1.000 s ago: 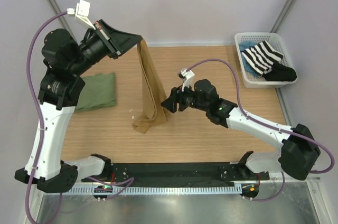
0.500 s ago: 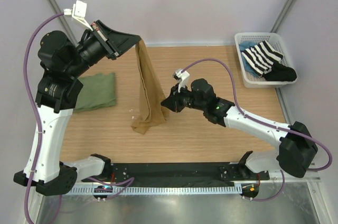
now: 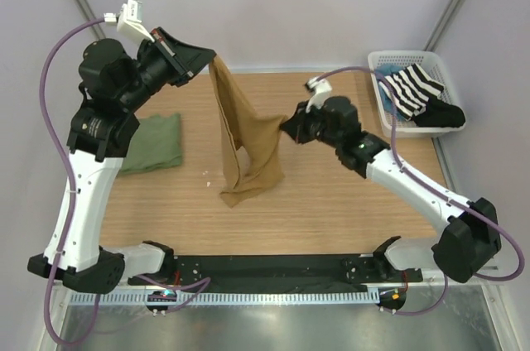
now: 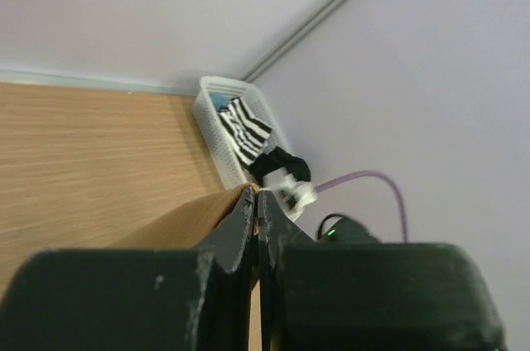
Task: Fold and stack the tank tops
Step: Flatten the tank top out
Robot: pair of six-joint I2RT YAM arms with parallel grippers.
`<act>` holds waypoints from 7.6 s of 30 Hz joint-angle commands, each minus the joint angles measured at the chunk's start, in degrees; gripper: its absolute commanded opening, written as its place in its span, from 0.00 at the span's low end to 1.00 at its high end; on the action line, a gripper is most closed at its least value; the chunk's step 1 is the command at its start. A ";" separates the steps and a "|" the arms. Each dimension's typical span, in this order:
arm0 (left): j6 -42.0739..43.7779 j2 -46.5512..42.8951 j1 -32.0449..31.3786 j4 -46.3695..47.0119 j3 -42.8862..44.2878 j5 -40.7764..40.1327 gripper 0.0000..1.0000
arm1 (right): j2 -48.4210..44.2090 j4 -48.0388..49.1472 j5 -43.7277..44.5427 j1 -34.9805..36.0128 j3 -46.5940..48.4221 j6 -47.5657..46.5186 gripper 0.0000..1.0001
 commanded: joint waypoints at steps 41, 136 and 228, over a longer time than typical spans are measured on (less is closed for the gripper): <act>1.02 3.88 6.76 26.59 -36.77 1.91 0.00 | 9.09 -16.29 -9.00 -21.18 21.50 1.93 0.01; -7.16 15.95 -19.61 13.34 -60.19 -24.11 0.00 | 6.90 -16.79 13.94 -27.69 -10.05 15.73 0.47; 3.04 -1.72 3.95 13.69 -74.69 -6.62 0.02 | 3.74 -15.55 11.92 -13.01 -19.28 19.07 0.55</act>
